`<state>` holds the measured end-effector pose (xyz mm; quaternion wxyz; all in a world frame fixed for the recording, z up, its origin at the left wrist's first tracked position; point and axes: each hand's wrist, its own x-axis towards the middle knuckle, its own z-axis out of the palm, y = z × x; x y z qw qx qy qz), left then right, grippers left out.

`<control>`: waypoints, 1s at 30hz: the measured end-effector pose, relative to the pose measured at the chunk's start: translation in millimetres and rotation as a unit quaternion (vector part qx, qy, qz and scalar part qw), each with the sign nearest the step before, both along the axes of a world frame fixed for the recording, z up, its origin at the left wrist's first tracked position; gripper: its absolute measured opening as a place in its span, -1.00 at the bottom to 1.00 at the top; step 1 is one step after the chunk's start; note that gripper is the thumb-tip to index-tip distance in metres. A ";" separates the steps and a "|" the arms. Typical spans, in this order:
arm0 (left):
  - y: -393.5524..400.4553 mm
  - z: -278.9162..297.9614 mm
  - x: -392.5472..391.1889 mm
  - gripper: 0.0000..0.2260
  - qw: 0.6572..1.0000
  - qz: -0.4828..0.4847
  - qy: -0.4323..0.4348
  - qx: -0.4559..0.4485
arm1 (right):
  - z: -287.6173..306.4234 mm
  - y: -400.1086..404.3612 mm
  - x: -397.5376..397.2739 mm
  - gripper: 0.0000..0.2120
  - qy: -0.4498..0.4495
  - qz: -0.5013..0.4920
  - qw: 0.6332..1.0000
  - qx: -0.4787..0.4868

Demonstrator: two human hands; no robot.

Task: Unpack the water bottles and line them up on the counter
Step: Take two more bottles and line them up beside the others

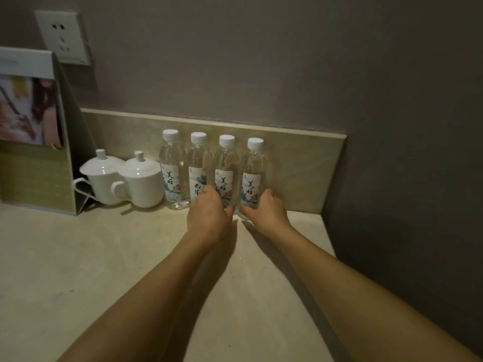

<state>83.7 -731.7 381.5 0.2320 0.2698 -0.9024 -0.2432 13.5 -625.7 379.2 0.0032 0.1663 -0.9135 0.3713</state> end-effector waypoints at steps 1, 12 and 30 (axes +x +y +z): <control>2.1 1.6 2.7 -0.60 1.000 -0.001 0.002 -0.003 | 0.0 3.0 1.9 -0.44 0.002 0.001 1.000 0.000; 98.7 19.8 5.8 -0.73 0.990 -0.130 0.052 0.000 | 5.6 100.0 24.5 -0.57 0.046 -0.074 0.989 -0.118; 346.7 19.2 13.9 -0.76 0.938 -0.339 0.014 0.073 | -28.6 371.5 75.8 -0.95 0.160 -0.202 0.905 -0.340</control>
